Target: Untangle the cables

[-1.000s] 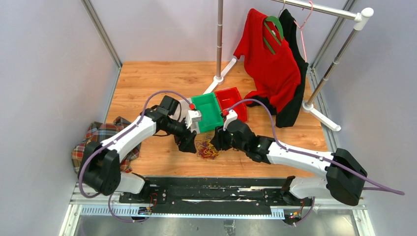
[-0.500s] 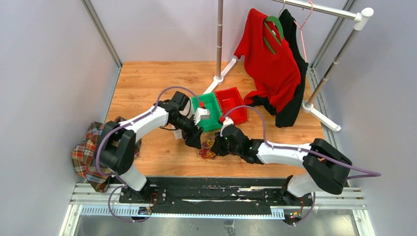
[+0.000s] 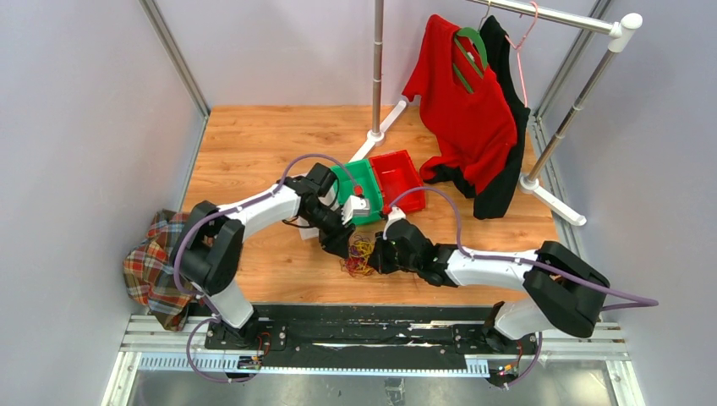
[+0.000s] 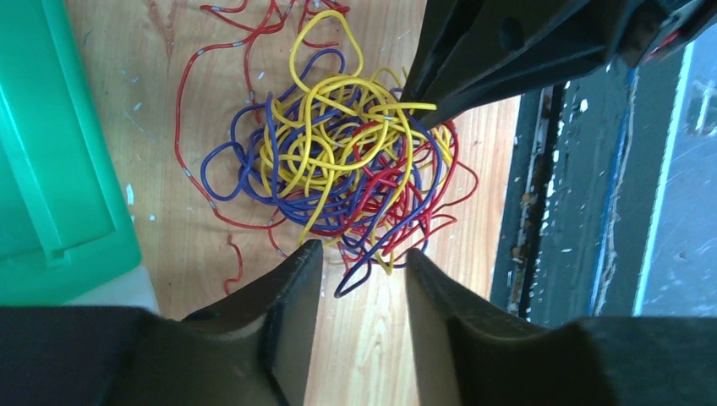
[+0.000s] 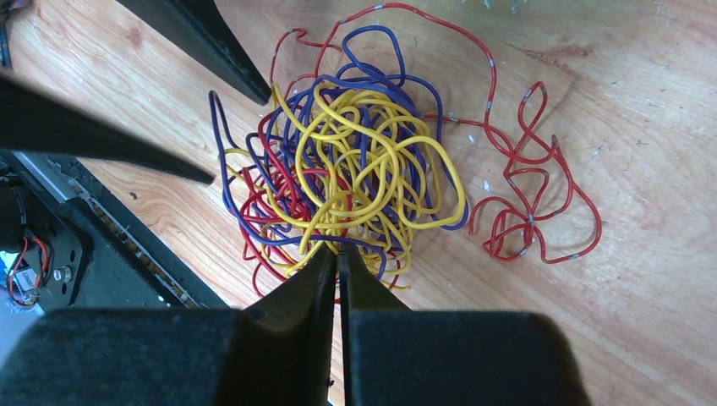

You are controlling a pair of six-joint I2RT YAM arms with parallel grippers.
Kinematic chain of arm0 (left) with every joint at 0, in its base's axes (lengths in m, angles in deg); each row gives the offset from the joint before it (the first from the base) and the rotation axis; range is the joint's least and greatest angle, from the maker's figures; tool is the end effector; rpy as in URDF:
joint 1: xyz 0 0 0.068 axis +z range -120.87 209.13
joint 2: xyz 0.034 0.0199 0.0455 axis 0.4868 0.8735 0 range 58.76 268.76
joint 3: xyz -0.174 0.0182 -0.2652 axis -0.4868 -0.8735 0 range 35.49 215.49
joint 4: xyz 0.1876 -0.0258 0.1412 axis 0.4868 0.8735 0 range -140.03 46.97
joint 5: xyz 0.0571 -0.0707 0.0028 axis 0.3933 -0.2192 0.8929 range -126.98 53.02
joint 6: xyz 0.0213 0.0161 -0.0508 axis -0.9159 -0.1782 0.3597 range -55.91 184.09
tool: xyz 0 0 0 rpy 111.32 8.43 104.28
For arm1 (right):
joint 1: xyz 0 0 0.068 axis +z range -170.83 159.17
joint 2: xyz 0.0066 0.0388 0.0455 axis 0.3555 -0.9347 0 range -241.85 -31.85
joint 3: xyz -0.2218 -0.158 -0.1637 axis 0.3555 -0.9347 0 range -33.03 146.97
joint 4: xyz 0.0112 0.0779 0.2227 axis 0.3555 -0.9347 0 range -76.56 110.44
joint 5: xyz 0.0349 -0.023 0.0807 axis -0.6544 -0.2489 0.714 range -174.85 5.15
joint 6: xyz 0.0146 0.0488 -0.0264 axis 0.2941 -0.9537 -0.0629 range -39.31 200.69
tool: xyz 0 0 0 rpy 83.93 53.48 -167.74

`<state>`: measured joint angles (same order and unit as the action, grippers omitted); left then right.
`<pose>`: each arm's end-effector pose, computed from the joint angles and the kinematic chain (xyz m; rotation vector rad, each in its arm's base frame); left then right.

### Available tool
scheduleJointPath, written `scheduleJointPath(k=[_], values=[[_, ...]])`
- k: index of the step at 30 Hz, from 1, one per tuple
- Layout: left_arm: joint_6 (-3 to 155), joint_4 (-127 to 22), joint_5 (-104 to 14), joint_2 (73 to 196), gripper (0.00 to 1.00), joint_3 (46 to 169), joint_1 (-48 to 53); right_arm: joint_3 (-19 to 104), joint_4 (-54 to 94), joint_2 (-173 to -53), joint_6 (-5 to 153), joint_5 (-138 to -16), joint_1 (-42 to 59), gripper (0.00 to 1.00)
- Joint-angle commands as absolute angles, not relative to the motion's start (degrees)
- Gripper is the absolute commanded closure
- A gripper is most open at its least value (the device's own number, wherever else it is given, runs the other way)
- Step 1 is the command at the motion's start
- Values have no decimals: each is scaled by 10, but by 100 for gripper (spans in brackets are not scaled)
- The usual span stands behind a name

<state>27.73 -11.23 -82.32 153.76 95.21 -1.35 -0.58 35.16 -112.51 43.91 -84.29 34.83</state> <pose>0.2332 -0.1709 0.2470 1.5764 2.1102 -1.0781 0.1435 0.2108 0.2339 -0.3848 2.2779 0.9042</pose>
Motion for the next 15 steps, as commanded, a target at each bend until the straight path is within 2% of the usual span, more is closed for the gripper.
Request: scheduleJointPath(k=[1, 5, 7, 11, 15], values=[[266, -121, -810, 1552, 63, 971, -23, -13, 353, -1108, 431, -841, 341, 97], [284, -126, -800, 1545, 88, 977, -24, -14, 346, -1097, 433, -843, 341, 99], [292, -107, -805, 1530, 97, 990, -23, -13, 343, -1090, 435, -843, 342, 99], [310, -44, -798, 1484, 99, 1022, -23, -13, 336, -1072, 443, -846, 341, 94], [333, -11, -785, 1423, 99, 1025, -23, -15, 322, -1044, 452, -858, 341, 81]])
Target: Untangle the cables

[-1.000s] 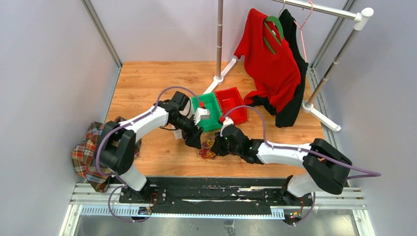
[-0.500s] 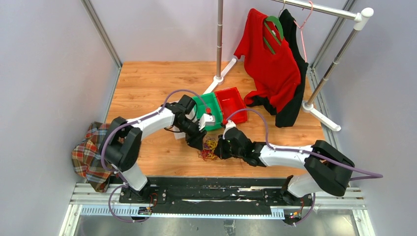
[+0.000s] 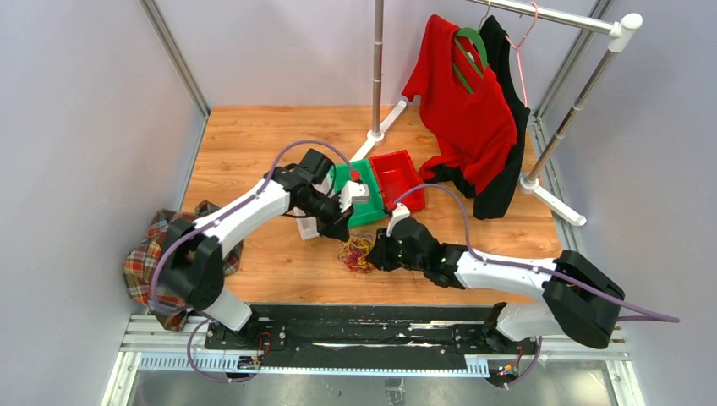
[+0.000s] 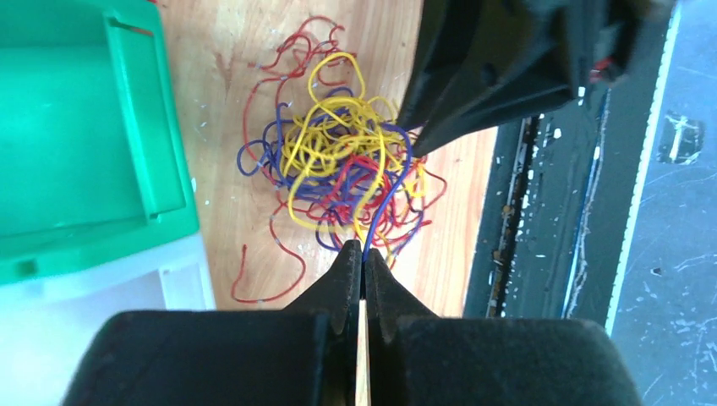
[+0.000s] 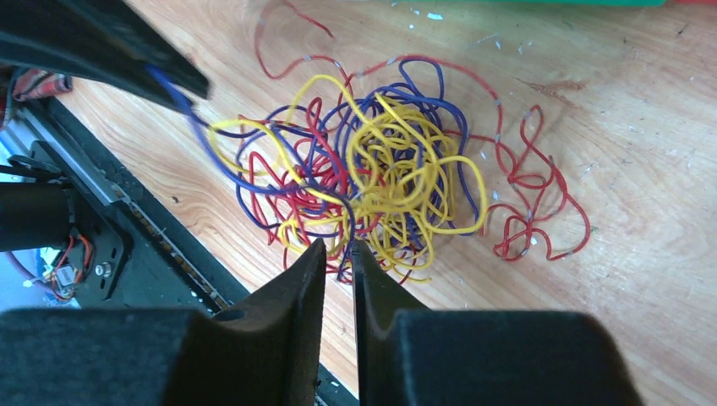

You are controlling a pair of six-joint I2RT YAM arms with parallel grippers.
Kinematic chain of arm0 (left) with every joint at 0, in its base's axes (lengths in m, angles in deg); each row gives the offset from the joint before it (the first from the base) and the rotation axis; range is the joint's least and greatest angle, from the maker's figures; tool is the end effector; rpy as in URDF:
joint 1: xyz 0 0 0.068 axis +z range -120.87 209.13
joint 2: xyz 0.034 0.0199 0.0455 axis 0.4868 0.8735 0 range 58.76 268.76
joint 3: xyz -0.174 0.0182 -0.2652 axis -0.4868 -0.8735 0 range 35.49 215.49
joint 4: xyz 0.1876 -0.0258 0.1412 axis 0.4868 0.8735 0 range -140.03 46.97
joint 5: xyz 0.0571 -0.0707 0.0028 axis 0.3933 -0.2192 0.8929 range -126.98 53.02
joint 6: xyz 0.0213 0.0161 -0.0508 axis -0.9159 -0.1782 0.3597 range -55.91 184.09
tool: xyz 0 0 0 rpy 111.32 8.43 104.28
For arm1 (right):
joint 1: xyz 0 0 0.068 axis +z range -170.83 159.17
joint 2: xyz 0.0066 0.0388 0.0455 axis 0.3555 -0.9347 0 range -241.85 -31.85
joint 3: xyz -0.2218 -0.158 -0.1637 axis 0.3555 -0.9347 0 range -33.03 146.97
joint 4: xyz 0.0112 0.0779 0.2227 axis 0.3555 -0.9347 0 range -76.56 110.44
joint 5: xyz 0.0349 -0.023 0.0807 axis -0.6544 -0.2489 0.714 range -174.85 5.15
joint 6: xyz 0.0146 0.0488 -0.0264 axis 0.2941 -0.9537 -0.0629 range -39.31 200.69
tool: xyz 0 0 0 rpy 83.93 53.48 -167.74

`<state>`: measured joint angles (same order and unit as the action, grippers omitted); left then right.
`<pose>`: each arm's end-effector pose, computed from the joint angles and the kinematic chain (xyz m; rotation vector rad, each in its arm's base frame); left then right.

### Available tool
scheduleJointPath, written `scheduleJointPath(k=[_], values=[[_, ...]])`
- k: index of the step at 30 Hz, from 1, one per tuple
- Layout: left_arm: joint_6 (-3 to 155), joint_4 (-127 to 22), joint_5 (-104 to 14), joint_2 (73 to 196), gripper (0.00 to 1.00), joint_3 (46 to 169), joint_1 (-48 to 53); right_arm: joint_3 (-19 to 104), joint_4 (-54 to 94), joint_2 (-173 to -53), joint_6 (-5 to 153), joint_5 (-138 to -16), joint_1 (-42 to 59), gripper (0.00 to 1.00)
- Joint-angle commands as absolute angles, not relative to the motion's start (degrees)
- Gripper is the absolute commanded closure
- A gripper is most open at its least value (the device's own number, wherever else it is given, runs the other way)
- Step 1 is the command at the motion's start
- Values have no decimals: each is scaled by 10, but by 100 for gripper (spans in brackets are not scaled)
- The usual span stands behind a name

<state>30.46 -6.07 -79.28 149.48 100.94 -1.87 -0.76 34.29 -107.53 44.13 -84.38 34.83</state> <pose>0.2288 -0.1695 0.2876 1.5442 2.0968 -0.9938 0.1364 0.2003 0.2514 -0.3772 2.2102 0.9475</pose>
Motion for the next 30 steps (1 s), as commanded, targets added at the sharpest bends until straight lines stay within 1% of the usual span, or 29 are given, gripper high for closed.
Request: scheduleJointPath(k=[1, 4, 7, 10, 14, 17, 24, 30], values=[[343, -11, -785, 1408, 99, 1021, -23, -16, 316, -1035, 455, -861, 341, 77], [363, -12, -797, 1370, 99, 1004, -23, -16, 283, -994, 471, -879, 342, 63], [384, -11, -800, 1354, 99, 997, -24, -10, 248, -949, 495, -893, 344, 52], [418, -10, -796, 1351, 99, 1003, -23, -5, 239, -915, 512, -896, 351, 46], [463, -11, -790, 1328, 99, 1030, -23, 4, 267, -904, 534, -913, 367, 43], [487, -12, -792, 1307, 99, 1064, -23, 16, 310, -923, 554, -918, 380, 43], [526, -1, -822, 1293, 99, 1108, -23, 93, 360, -1025, 561, -972, 417, 43], [515, 21, -823, 1294, 99, 1133, -24, 121, 419, -1096, 560, -942, 434, 43]])
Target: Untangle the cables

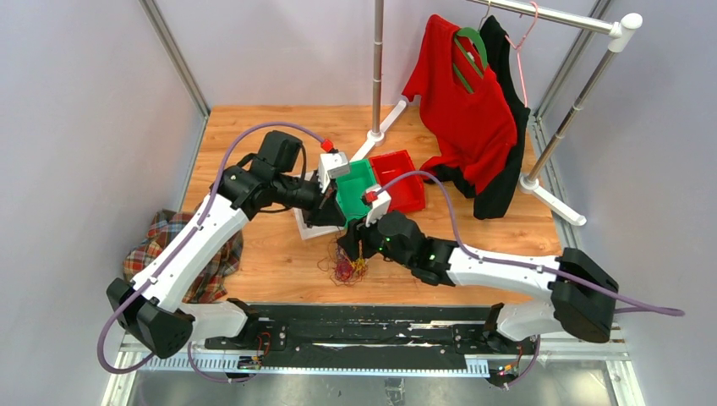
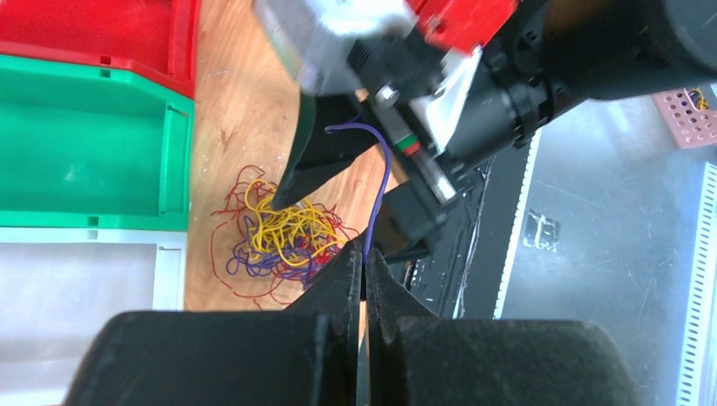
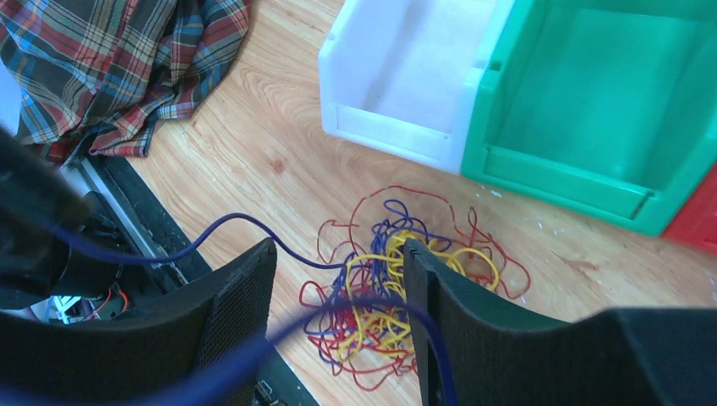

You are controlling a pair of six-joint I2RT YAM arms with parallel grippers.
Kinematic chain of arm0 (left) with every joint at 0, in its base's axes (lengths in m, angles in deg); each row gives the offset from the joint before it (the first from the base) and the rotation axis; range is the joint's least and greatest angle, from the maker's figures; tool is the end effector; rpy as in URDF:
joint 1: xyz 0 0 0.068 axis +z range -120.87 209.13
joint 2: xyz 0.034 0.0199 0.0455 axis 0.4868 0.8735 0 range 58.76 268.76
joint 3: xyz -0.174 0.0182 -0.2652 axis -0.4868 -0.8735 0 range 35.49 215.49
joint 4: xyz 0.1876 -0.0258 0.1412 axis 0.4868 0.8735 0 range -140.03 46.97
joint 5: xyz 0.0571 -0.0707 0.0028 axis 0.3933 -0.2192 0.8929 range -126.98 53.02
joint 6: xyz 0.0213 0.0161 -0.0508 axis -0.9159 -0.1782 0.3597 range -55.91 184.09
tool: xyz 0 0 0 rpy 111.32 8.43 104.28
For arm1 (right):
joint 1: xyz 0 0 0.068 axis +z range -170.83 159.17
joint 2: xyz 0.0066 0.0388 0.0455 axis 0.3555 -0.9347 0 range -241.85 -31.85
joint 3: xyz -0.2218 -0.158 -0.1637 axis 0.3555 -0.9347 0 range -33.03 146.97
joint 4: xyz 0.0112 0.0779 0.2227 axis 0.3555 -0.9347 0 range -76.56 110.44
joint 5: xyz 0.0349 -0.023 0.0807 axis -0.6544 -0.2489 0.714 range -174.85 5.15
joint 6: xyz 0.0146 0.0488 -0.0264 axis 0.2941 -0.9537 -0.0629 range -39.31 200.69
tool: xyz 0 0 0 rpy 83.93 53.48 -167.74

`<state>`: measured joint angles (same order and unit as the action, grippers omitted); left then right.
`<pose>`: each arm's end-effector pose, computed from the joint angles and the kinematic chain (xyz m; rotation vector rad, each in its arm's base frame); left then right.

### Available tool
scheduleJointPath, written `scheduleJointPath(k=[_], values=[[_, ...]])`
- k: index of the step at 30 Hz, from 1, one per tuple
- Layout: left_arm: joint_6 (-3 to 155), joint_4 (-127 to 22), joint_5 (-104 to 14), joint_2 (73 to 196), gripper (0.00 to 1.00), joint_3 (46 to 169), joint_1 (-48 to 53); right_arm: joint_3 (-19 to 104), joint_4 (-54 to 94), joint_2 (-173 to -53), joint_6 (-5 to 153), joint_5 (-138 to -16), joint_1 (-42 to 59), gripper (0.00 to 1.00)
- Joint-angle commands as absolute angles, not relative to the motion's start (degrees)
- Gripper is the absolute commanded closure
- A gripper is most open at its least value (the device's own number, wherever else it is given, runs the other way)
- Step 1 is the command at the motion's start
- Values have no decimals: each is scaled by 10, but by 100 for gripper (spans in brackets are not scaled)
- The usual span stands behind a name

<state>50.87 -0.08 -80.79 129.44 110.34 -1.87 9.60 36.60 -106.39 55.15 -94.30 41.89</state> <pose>0.1589 -0.1284 0.4078 1.2091 1.9819 -1.0542 0.1267 0.2312 0.3173 -0.5036 1.8783 0.9077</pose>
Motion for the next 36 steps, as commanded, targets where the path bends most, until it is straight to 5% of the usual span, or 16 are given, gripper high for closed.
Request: scheduleJointPath(k=[1, 16, 31, 36], values=[[513, 28, -823, 1294, 99, 1145, -23, 123, 424, -1106, 559, -937, 436, 44], [499, 71, -734, 1273, 100, 1394, -24, 136, 436, -1232, 523, -1004, 437, 53], [428, 70, -529, 1334, 100, 1715, -23, -27, 452, -1183, 422, -1030, 438, 55], [429, 8, -484, 1326, 100, 1713, -24, -46, 442, -1159, 419, -1044, 438, 56]])
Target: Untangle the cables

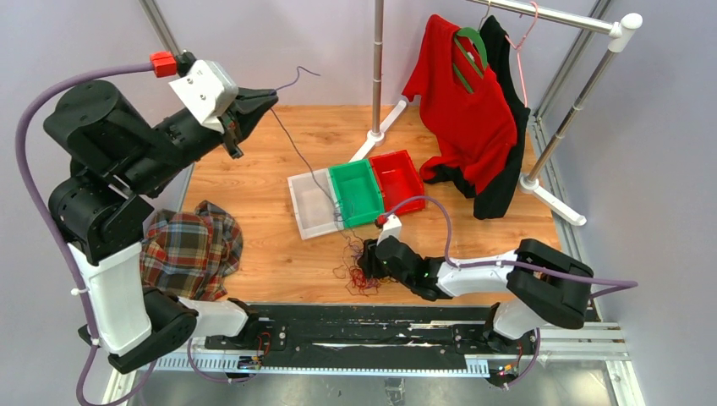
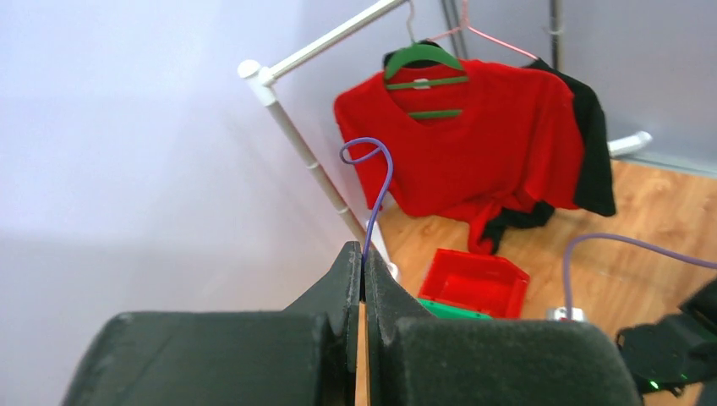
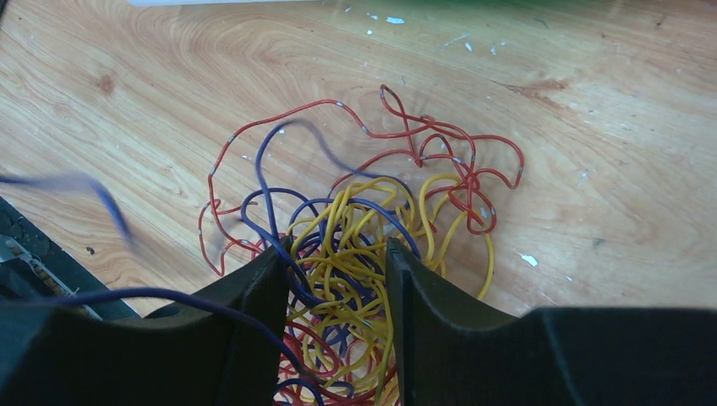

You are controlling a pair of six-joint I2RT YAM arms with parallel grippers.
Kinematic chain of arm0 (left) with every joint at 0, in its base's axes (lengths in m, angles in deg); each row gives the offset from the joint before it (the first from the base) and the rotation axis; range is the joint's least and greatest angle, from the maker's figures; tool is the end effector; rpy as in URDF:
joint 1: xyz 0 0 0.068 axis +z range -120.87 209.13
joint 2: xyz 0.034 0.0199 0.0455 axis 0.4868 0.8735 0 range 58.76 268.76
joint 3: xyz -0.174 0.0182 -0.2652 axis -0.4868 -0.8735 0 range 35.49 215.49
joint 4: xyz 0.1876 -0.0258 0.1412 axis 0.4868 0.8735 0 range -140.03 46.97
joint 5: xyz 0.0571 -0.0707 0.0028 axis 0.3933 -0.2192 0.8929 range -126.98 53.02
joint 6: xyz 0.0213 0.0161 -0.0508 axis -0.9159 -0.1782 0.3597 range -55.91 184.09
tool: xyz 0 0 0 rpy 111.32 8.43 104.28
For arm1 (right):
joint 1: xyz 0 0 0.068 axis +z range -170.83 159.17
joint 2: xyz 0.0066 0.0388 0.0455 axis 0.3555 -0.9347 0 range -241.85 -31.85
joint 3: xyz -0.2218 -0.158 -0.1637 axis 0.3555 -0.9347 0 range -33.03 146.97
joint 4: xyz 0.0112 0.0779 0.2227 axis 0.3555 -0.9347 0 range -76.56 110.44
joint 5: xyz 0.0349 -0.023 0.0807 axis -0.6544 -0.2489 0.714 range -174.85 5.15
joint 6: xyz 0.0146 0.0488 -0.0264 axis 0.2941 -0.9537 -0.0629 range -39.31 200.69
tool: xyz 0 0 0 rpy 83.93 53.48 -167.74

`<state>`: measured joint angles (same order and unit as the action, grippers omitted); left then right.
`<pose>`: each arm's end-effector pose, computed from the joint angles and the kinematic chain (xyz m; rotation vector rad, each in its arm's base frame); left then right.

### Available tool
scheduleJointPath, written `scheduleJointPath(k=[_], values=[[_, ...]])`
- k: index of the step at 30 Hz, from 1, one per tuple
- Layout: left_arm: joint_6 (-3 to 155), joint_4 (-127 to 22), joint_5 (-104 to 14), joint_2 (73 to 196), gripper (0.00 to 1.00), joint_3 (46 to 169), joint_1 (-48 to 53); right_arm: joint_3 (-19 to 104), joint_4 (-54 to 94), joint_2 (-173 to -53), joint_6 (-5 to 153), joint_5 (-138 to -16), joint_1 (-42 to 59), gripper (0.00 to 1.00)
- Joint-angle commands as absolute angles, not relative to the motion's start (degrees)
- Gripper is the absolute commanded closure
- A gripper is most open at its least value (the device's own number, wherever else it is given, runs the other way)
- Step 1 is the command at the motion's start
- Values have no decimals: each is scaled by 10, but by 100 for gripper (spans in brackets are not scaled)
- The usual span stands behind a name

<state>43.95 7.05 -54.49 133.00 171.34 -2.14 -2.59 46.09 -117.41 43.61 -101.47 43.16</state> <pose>0.0782 -0.0619 0.6410 0.8682 1.2321 -0.3840 0.1279 0.2357 0.2228 -0.3218 2.1323 0.7684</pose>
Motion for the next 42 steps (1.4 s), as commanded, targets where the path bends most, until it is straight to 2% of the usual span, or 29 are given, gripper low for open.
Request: scheduleJointPath(k=[1, 7, 10, 14, 16, 20, 24, 33, 38, 42], values=[[433, -18, -473, 1318, 100, 1703, -24, -47, 441, -1156, 419, -1046, 438, 56], [424, -105, -432, 1302, 100, 1690, -23, -73, 435, -1128, 406, -1054, 438, 57], [427, -87, -444, 1305, 100, 1693, -24, -83, 426, -1075, 418, -1049, 438, 49], [479, -35, -557, 1288, 100, 1630, -24, -59, 393, -984, 475, -1020, 438, 41], [514, -35, -621, 1271, 100, 1564, -23, -25, 361, -951, 507, -1004, 438, 40], [535, -35, -693, 1255, 100, 1508, -24, 27, 325, -915, 550, -977, 438, 39], [529, -30, -707, 1252, 100, 1505, -24, 67, 328, -928, 579, -944, 438, 39], [519, -15, -716, 1245, 100, 1512, -23, 112, 347, -978, 614, -940, 438, 51], [515, -13, -716, 1242, 100, 1511, -23, 116, 349, -984, 615, -927, 437, 49], [516, -12, -719, 1242, 100, 1512, -23, 120, 358, -997, 612, -936, 438, 53]])
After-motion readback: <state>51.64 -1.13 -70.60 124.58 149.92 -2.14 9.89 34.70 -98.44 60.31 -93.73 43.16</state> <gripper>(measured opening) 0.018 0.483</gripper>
